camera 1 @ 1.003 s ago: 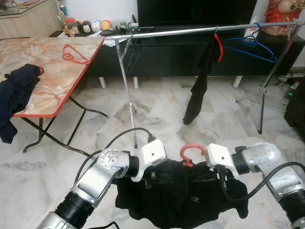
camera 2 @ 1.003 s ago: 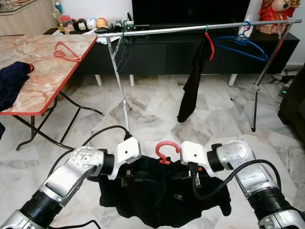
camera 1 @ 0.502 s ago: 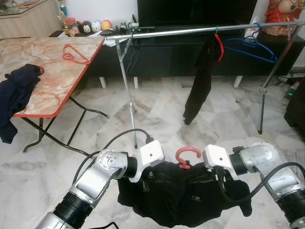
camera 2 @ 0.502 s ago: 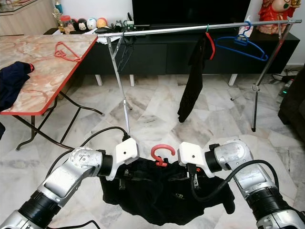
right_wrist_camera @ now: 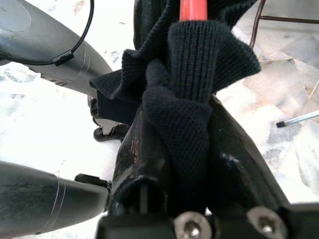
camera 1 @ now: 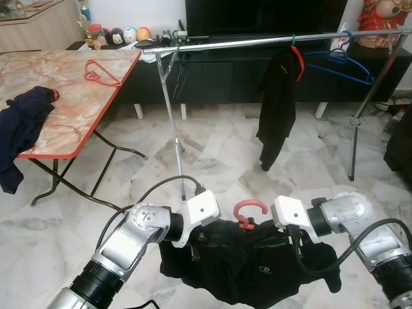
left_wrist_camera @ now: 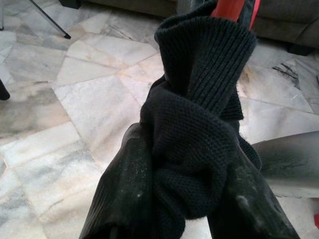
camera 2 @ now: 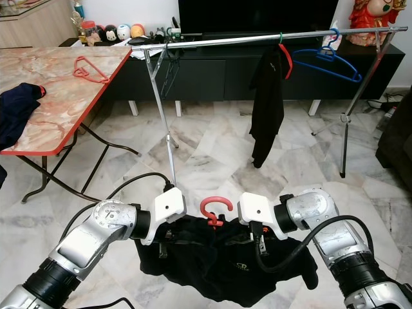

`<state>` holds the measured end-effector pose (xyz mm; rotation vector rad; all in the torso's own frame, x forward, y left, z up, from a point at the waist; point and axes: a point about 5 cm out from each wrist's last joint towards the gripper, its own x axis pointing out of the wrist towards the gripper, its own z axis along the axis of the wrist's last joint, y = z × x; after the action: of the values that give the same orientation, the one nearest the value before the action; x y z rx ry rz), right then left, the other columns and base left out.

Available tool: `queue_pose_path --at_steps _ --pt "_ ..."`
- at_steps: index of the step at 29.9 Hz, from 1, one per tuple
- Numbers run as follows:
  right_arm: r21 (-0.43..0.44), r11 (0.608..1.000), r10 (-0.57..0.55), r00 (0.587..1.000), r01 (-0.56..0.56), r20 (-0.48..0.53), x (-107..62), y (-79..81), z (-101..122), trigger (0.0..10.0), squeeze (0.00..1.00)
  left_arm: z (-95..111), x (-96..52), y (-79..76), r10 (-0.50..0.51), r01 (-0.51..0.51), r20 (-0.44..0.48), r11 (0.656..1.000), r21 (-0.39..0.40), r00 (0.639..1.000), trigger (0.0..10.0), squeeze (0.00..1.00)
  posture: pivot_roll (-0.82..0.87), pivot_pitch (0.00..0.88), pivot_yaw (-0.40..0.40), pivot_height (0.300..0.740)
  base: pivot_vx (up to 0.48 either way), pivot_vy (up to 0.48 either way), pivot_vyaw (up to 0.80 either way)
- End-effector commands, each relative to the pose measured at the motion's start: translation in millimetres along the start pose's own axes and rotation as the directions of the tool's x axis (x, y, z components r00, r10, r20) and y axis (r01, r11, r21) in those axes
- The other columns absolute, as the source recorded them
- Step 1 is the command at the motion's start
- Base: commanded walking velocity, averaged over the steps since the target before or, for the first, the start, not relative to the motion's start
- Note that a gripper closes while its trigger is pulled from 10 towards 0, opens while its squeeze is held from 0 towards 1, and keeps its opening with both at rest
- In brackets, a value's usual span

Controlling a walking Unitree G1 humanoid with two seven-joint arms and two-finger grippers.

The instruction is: Hang hanger

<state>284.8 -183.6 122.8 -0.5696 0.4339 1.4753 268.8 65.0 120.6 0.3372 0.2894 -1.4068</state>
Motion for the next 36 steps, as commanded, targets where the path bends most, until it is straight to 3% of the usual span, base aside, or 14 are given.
queue_pose_path --at_steps 1,2,5,6,7,8,9,24,36 --pt "-0.060 0.989 -0.129 0.990 0.132 0.048 -12.7 -19.8 19 5.6 0.00 1 13.0 -20.6 -0.154 0.154 0.010 0.988 0.013 0.988 0.0 0.00 -0.10 0.000 0.032 0.740 0.000 0.000 0.00" --pt "-0.054 0.989 -0.133 0.990 0.135 0.040 -12.2 -20.2 18 10.0 0.00 1 13.1 -19.8 -0.147 0.146 0.012 0.989 0.011 0.989 0.0 0.00 -0.10 0.000 0.032 0.740 0.000 0.000 0.00" --pt "-0.052 0.990 -0.127 0.992 0.128 0.025 -10.9 -19.4 15 10.0 0.00 1 12.9 -19.4 -0.142 0.141 0.013 0.990 0.010 0.990 0.0 0.00 -0.10 0.000 0.032 0.740 0.000 0.000 0.00" --pt "-0.044 0.991 -0.129 0.991 0.130 0.024 -10.1 -19.4 13 10.0 0.09 1 13.2 -19.1 -0.137 0.137 0.016 0.991 0.006 0.990 0.0 0.00 -0.10 0.000 0.030 0.740 0.000 0.000 0.00" --pt "-0.039 0.991 -0.130 0.991 0.130 0.025 -9.7 -19.4 13 10.0 0.09 1 13.2 -19.1 -0.135 0.135 0.017 0.991 0.005 0.991 0.0 0.00 -0.10 0.000 0.030 0.740 0.000 0.000 0.00" --pt "-0.028 0.992 -0.124 0.992 0.124 0.030 -8.8 -18.8 13 10.0 0.82 1 13.1 -19.0 -0.132 0.132 0.017 0.991 0.003 0.991 0.0 0.00 -0.10 0.000 0.030 0.740 0.000 0.000 0.00" --pt "-0.024 0.992 -0.119 0.992 0.120 0.035 -8.2 -18.4 13 10.0 1.00 1 12.9 -19.1 -0.131 0.131 0.018 0.991 0.000 0.991 0.0 0.00 -0.10 0.000 0.030 0.740 0.000 0.000 0.00" --pt "-0.027 0.992 -0.121 0.992 0.121 0.022 -13.5 -20.7 13 10.0 1.00 -8 8.6 -13.7 -0.069 0.069 -0.010 0.998 -0.014 0.998 0.0 0.00 -0.10 0.000 0.027 0.740 0.000 0.000 0.00" --pt "0.004 1.000 -0.022 0.999 0.022 -0.044 -17.2 -7.9 1 10.0 1.00 -11 6.9 -4.0 0.038 -0.038 0.002 0.999 -0.024 0.999 0.0 0.00 -0.11 0.000 0.024 0.740 0.000 0.000 0.00"
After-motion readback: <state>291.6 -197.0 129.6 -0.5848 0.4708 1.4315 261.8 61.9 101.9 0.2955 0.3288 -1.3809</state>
